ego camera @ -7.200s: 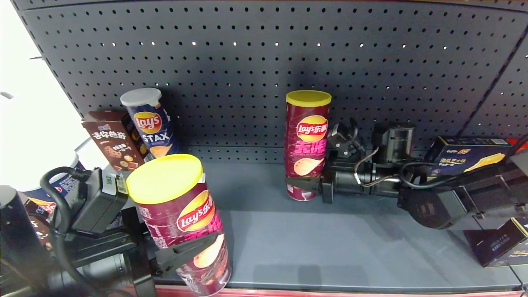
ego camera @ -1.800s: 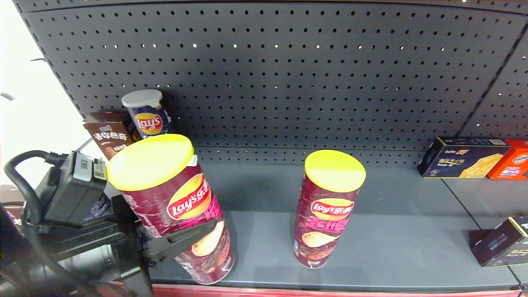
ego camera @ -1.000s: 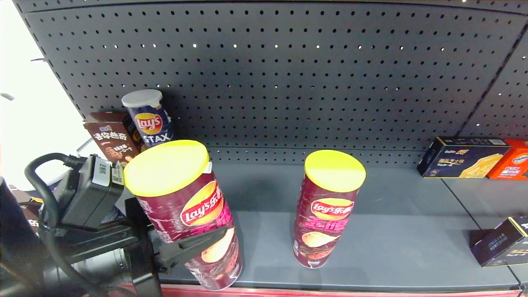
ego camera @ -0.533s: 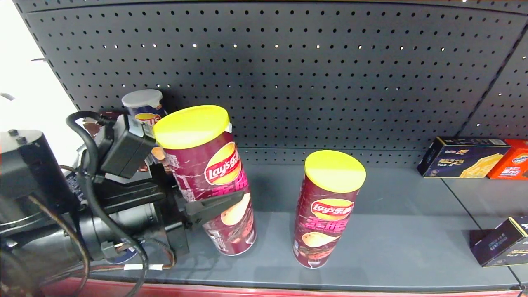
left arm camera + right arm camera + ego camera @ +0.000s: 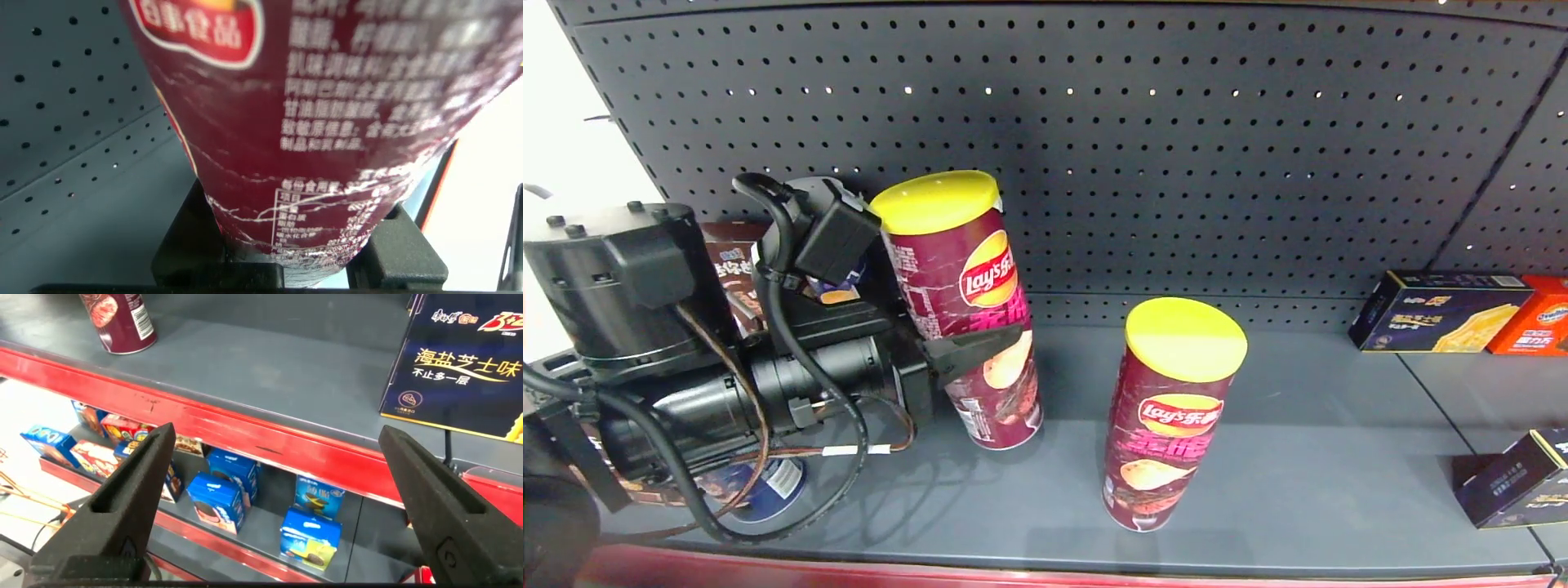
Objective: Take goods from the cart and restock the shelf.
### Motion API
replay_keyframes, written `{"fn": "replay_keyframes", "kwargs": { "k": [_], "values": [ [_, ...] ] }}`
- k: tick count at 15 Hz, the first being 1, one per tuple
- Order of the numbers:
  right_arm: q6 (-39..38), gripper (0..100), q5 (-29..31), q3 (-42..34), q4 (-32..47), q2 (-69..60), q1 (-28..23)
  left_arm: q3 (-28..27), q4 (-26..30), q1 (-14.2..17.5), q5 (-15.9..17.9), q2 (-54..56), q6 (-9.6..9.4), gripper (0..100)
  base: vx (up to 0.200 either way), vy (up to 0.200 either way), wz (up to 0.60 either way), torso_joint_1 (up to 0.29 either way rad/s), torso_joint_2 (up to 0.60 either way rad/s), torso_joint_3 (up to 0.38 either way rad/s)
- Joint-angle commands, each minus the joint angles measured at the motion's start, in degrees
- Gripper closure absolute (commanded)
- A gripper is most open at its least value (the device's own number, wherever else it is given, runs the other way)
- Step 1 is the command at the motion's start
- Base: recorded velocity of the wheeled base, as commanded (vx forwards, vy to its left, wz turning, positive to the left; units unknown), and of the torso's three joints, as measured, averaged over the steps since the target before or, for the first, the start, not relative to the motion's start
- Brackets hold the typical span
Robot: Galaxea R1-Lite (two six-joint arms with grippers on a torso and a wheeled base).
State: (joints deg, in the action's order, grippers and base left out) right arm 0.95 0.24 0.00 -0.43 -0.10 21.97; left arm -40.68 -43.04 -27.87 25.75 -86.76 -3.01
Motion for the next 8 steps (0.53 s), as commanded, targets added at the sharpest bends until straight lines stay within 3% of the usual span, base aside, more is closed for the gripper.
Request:
{"fn": "replay_keyframes", "kwargs": {
  "k": [1,5,6,7,8],
  "values": [
    [0.02,0,0.02,0.00,-0.01,0.10,0.01,-0.72,0.59,0.09,-0.26,-1.22,0.02,100,0.000,0.000,0.00,0.000,0.00,0.000],
    [0.02,0,0.02,0.00,-0.01,0.10,0.01,-7.40,3.67,2.12,-1.31,-4.56,-0.42,100,0.000,0.000,0.00,0.000,0.00,0.000],
    [0.02,0,0.02,0.00,-0.01,0.10,0.01,-9.77,5.25,4.23,-1.23,-6.40,-2.53,100,0.000,0.000,0.00,0.000,0.00,0.000],
    [0.02,0,0.02,0.00,-0.01,0.10,0.01,-11.26,7.10,6.16,-1.31,-7.63,-3.49,100,0.000,0.000,0.00,0.000,0.00,0.000],
    [0.02,0,0.02,0.00,-0.01,0.10,0.01,-12.23,7.45,6.07,-1.31,-8.25,-3.76,100,0.000,0.000,0.00,0.000,0.00,0.000]
  ]
}}
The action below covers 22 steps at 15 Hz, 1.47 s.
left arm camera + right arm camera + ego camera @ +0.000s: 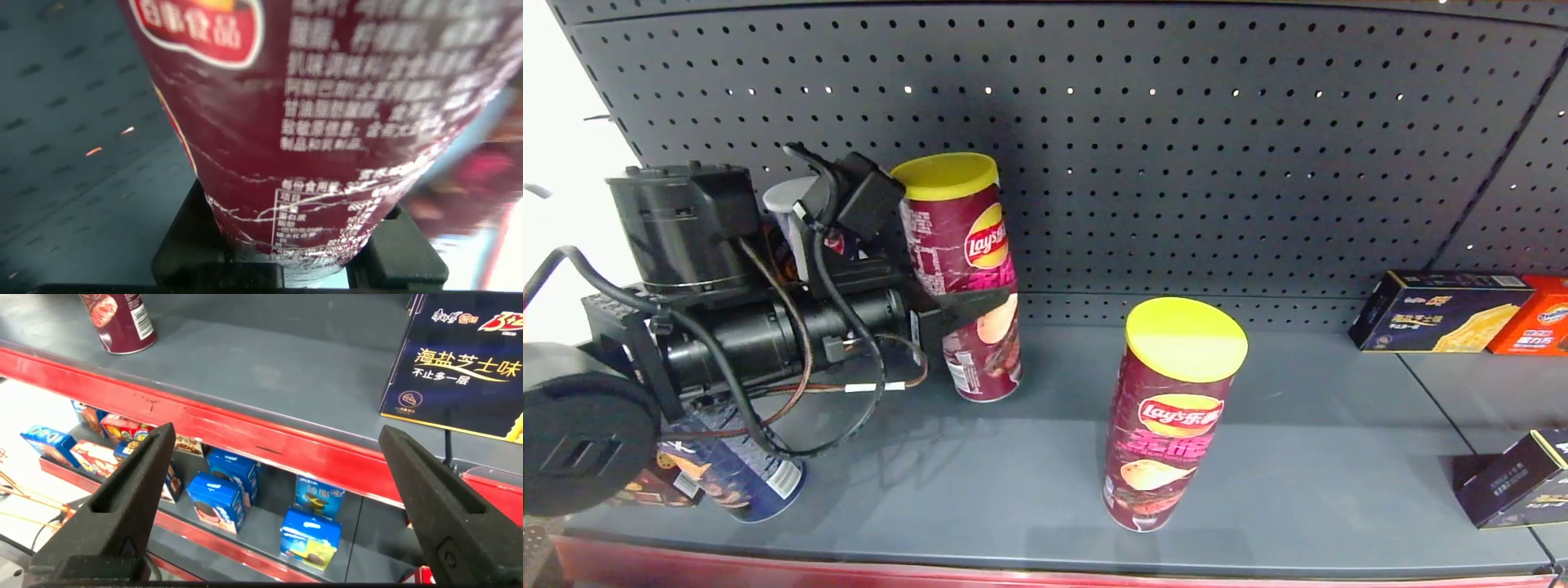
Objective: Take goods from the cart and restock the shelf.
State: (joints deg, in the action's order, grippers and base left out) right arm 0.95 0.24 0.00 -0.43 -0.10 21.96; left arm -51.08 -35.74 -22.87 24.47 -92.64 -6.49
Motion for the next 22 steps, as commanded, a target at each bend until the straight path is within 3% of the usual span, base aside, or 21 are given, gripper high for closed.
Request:
{"fn": "replay_keyframes", "kwargs": {
  "k": [1,4,9,10,12,17,22],
  "values": [
    [0.02,0,0.02,0.00,-0.01,0.10,0.02,-3.24,0.41,1.16,0.41,-2.90,-0.37,100,0.000,0.000,0.00,0.000,0.00,0.000],
    [0.02,0,0.02,0.00,-0.01,0.10,0.02,-5.70,1.03,0.90,0.32,-4.48,-0.55,100,0.000,0.000,0.00,0.000,0.00,0.000],
    [0.02,0,0.02,0.00,-0.01,0.10,0.02,-7.02,0.85,-2.79,0.58,-6.15,-0.90,100,0.000,0.000,0.00,0.000,0.00,0.000],
    [0.02,0,0.02,0.00,-0.01,0.10,0.02,-9.13,0.94,-2.88,0.49,-8.70,-4.06,100,0.000,0.000,0.00,0.000,0.00,0.000],
    [0.02,0,0.02,0.00,-0.01,0.10,0.02,-12.20,0.76,-4.11,0.58,-11.78,-6.17,100,0.000,0.000,0.00,0.000,0.00,0.000],
    [0.02,0,0.02,0.00,-0.01,0.10,0.02,-17.30,0.59,-7.28,0.49,-16.17,-5.91,100,0.000,0.000,0.00,0.000,0.00,0.000],
    [0.02,0,0.02,0.00,-0.01,0.10,0.02,-21.43,0.41,-8.16,0.49,-19.86,-5.82,100,0.000,0.000,0.00,0.000,0.00,0.000]
  ]
}}
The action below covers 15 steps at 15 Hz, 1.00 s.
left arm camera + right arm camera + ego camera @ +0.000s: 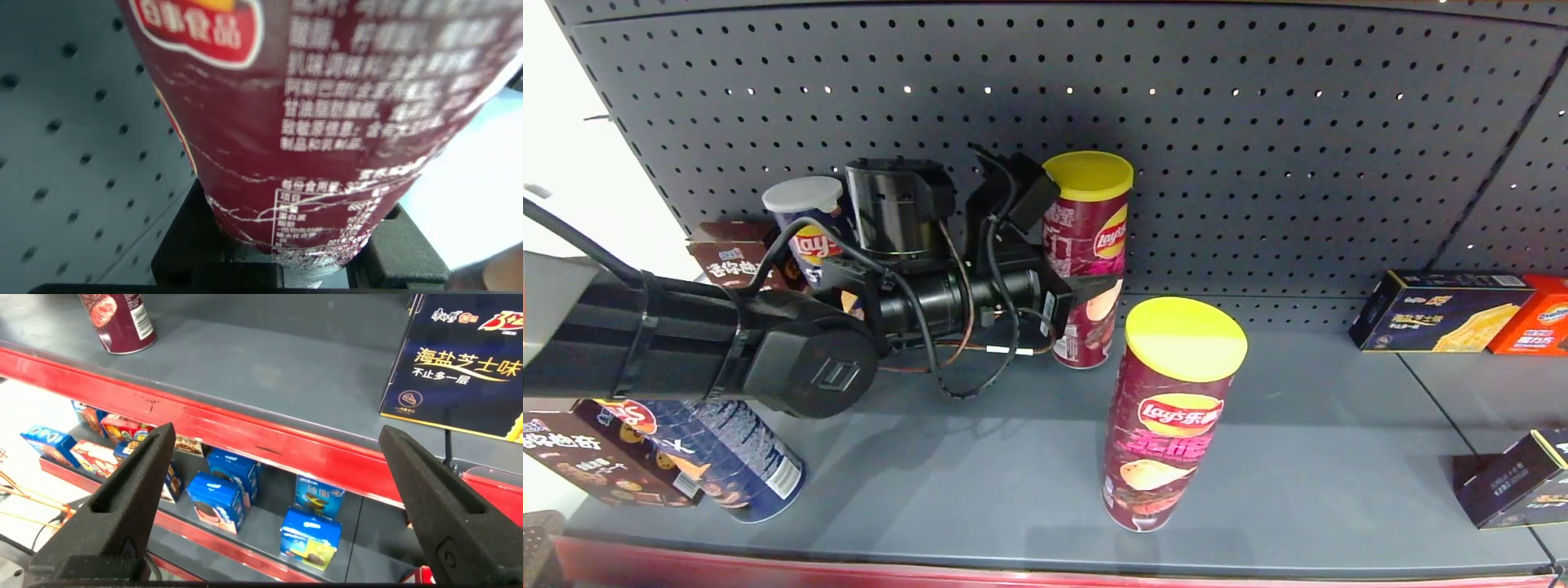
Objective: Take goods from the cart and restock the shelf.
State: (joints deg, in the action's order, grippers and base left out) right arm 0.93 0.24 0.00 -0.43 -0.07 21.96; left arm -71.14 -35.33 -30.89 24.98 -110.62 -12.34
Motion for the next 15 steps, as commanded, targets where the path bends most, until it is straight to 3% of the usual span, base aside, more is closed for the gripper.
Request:
{"fn": "replay_keyframes", "kwargs": {
  "k": [1,15],
  "values": [
    [0.04,0,0.02,0.00,-0.01,0.07,0.02,-1.72,-0.09,-0.13,-0.02,-2.32,0.03,100,0.000,0.000,0.00,0.000,0.00,0.000],
    [0.04,0,0.02,0.00,-0.01,0.07,0.02,-6.20,-0.36,-1.01,-0.02,-8.03,-0.06,100,0.000,0.000,0.00,0.000,0.00,0.000]
  ]
}}
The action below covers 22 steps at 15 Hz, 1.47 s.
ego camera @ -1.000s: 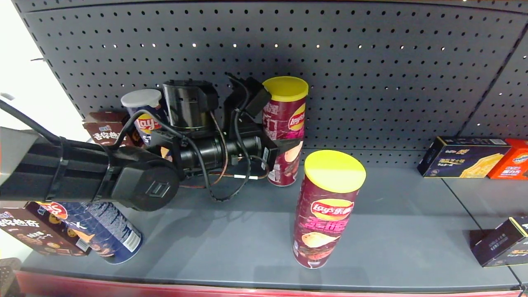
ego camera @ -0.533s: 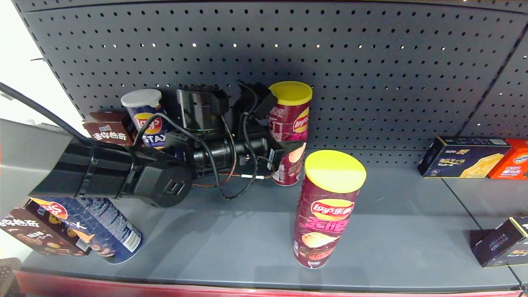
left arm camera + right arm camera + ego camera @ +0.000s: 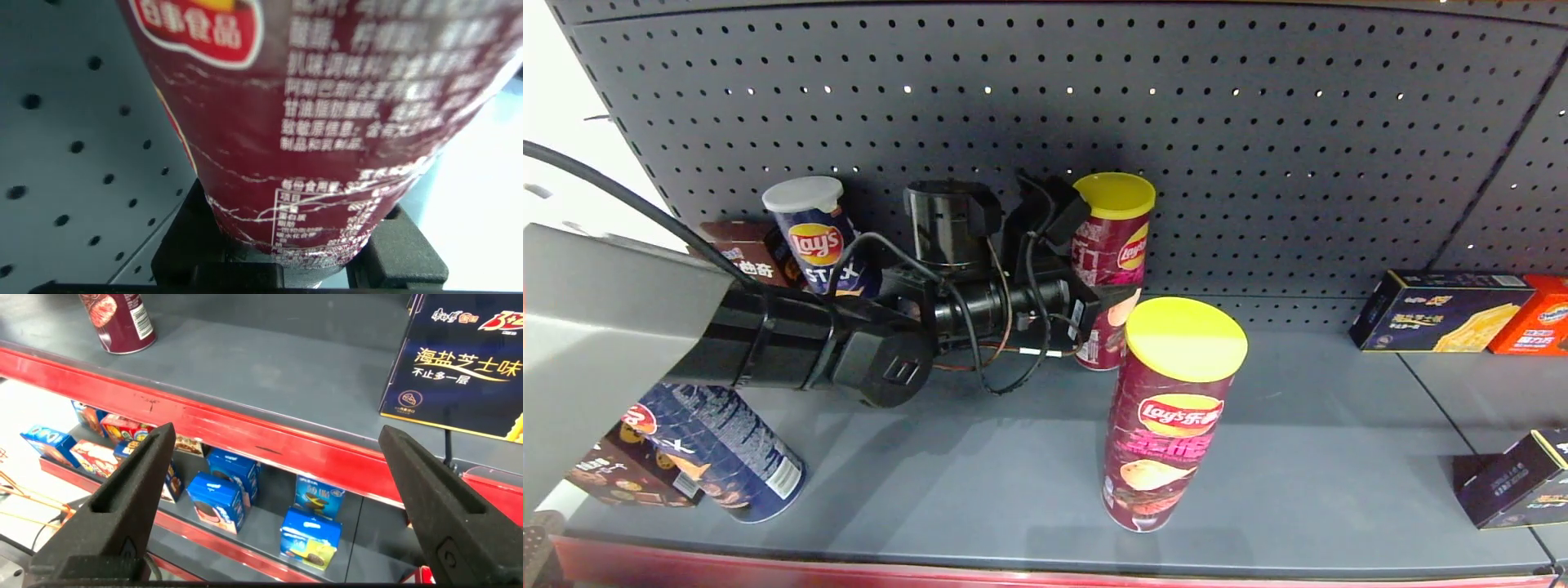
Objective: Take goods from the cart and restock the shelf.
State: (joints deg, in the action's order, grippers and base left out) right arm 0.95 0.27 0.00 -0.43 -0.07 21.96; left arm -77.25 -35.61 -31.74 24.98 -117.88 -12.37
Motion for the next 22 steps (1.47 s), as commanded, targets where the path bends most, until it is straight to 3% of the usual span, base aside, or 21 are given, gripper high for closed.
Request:
{"fn": "replay_keyframes", "kwargs": {
  "k": [1,14,15,22],
  "values": [
    [0.02,0,0.00,0.00,-0.01,0.07,0.02,-0.09,-0.07,-0.16,-0.02,-0.95,-0.02,100,0.000,0.000,0.00,0.000,0.00,0.000],
    [0.02,0,0.00,0.00,-0.01,0.07,0.02,1.84,-2.45,-0.16,-0.11,-1.91,-0.28,100,0.000,0.000,0.00,0.000,0.00,0.000],
    [0.02,0,0.00,0.00,-0.01,0.07,0.02,2.46,-2.89,-0.16,-0.11,-1.91,-0.28,0,0.000,0.000,0.00,0.000,0.00,0.000],
    [0.02,0,0.00,0.00,0.08,0.07,0.02,6.85,-4.65,-0.07,-0.54,0.90,0.07,0,0.000,0.000,0.00,0.000,0.00,0.000]
  ]
}}
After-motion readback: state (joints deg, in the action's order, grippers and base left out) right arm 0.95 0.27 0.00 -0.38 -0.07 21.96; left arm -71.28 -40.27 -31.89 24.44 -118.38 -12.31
